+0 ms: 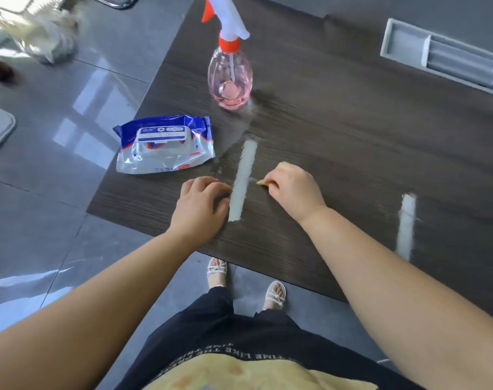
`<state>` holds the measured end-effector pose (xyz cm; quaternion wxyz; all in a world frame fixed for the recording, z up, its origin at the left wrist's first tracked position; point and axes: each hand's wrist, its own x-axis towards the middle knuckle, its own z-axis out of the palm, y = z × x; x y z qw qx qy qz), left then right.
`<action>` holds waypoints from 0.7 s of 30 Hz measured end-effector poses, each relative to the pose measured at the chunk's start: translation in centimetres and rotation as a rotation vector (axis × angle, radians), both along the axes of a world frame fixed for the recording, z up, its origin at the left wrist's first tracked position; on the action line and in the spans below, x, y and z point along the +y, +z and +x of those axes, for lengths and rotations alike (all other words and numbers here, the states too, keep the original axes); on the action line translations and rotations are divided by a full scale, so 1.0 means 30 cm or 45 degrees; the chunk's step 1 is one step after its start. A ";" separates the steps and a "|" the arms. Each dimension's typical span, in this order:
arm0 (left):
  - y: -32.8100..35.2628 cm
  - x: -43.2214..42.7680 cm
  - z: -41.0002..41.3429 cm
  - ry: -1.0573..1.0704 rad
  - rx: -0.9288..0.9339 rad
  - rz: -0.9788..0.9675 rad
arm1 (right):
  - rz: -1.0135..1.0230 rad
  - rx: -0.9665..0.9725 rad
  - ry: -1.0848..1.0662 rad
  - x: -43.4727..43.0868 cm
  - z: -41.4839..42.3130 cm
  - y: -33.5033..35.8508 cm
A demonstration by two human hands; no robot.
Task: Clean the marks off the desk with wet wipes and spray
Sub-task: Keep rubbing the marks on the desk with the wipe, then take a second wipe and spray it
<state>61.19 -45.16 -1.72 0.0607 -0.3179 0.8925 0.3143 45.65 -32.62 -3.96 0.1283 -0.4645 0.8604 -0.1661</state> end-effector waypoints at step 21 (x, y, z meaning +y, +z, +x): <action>0.030 -0.232 0.096 0.214 0.101 -0.172 | -0.159 0.077 0.022 -0.199 0.049 -0.015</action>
